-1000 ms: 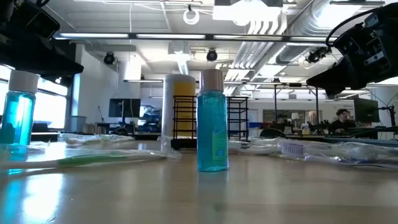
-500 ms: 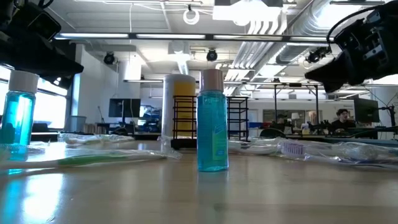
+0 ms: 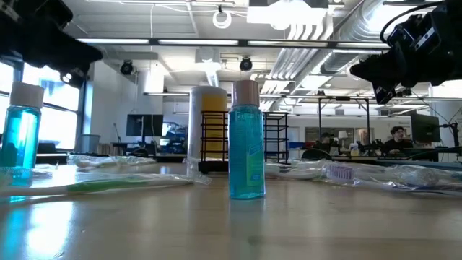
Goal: Pick & Place toothbrushing station
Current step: Put the left mouthwash into the middle section wire organizer
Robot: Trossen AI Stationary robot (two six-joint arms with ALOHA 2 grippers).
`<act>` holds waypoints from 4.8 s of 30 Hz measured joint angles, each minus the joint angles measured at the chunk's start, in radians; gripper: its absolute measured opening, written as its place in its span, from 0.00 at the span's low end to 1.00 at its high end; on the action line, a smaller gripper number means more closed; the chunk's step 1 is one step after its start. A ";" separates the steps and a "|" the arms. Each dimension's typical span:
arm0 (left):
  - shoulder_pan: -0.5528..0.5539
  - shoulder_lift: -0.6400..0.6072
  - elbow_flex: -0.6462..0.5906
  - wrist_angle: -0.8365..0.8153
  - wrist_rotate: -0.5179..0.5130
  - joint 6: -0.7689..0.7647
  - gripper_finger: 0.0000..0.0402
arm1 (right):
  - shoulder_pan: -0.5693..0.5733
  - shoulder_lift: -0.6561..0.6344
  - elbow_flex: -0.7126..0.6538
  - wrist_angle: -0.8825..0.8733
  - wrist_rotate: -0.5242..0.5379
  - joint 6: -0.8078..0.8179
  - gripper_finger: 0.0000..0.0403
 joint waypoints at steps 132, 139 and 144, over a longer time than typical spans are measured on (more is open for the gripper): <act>0.000 1.041 1.262 -1.332 0.552 -1.023 0.34 | 0.417 0.621 0.871 -0.647 0.243 0.061 0.01; 0.000 1.041 1.262 -1.341 0.551 -1.024 0.58 | 0.464 0.636 0.871 -0.612 0.289 0.078 0.01; -0.001 1.041 1.262 -1.323 0.557 -1.023 0.73 | 0.485 0.635 0.871 -0.572 0.294 0.078 0.01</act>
